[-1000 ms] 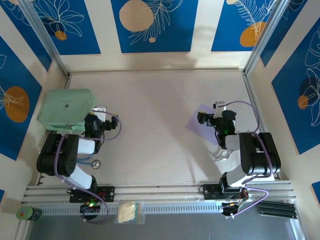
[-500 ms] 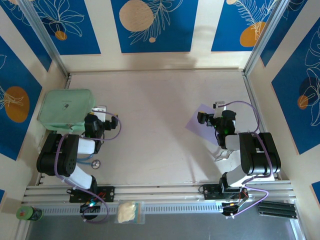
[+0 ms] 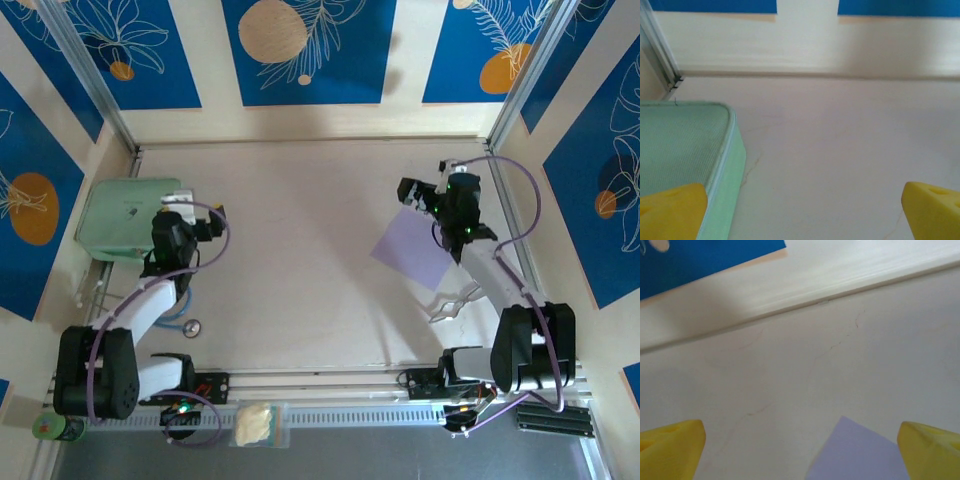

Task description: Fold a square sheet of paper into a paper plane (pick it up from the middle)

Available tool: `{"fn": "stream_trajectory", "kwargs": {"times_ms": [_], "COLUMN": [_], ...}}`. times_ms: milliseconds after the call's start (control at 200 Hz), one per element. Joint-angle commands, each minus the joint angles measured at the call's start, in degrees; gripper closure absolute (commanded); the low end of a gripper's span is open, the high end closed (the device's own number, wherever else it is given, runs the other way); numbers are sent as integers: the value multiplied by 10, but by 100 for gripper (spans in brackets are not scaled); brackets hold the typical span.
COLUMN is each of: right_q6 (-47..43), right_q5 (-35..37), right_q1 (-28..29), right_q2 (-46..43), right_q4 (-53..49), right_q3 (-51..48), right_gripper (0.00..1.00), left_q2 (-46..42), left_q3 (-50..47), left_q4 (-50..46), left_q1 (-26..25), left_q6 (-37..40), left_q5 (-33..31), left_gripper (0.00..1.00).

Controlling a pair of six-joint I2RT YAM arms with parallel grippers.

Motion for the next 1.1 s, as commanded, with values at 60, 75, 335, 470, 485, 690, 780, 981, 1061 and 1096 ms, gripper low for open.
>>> {"fn": "stream_trajectory", "kwargs": {"times_ms": [60, 75, 335, 470, 485, 690, 780, 981, 1061, 1096], "right_q6": [128, 133, 206, 217, 217, 194, 170, 159, 161, 161], "right_q5": [-18, -22, -100, -124, -125, -145, -139, -128, -118, -116], "right_q1": [2, 1, -16, -18, -18, -14, 2, 36, 51, 59], "right_q2": [75, 81, 175, 217, 222, 272, 289, 334, 354, 363], "right_q4": [-225, -228, -233, -239, -240, -246, -254, -289, -313, -322], "right_q3": [80, 84, 99, 114, 116, 142, 159, 199, 218, 225], "right_gripper": [1, 1, 1, 0, 0, 2, 2, 2, 2, 2], "left_q2": [-18, -17, -12, 9, 11, 33, 40, 50, 53, 55], "left_q3": [85, 87, 72, 77, 78, 82, 80, 85, 86, 88], "left_q4": [-214, -217, -184, -183, -182, -176, -165, -173, -177, -177], "left_q1": [0, 0, 0, 0, 1, 0, 0, -1, 0, -1], "left_q6": [-124, -129, -181, -194, -195, -199, -200, -203, -205, -205], "left_q5": [24, 32, 150, 181, 184, 223, 245, 243, 242, 242], "left_gripper": [1, 1, 1, 0, 1, 1, 1, 1, 1, 1]}}
